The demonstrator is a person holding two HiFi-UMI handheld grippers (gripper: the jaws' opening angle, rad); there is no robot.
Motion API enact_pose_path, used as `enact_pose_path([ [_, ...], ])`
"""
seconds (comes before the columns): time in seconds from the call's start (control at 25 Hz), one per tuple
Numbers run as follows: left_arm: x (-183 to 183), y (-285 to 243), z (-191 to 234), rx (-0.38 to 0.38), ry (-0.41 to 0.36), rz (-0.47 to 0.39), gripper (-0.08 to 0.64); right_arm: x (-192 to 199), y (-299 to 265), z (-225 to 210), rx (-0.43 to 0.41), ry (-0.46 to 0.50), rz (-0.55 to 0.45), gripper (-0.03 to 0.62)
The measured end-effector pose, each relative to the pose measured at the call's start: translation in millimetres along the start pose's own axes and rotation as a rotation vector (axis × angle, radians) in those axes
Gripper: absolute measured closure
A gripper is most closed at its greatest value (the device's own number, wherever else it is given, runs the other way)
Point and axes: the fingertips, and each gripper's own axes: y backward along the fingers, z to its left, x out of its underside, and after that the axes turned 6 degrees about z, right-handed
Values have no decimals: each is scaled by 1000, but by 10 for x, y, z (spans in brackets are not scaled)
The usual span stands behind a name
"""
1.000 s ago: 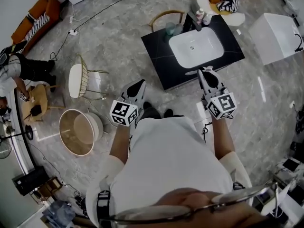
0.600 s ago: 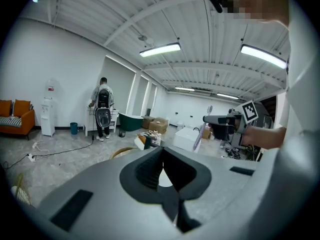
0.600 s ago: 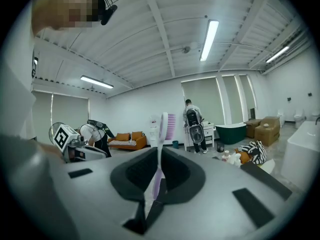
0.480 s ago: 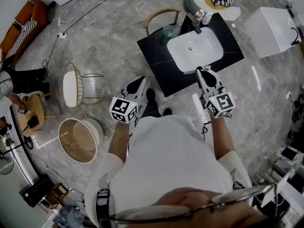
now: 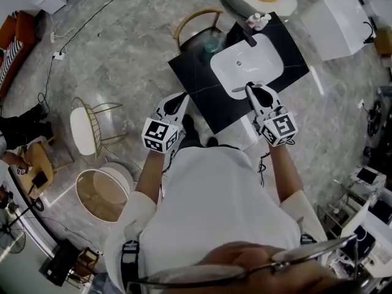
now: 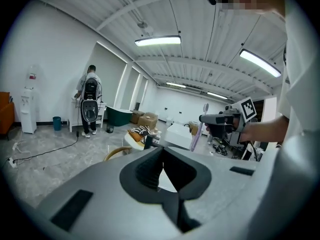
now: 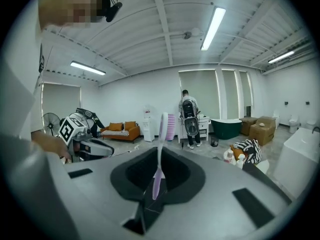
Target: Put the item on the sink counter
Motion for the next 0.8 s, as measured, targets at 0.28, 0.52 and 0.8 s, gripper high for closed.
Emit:
enact_pose_path([
  [0.28,55,-230,333,53,18,32,555,37,-589,-197,23,-1,43,563],
  [0.52,167,-364,460,59,46,57,555,172,-981,-384,23,21,101,563],
  [0.8,244,-459,572,-20,99,55,555,257,-1531,-638,-8,112,134,563],
])
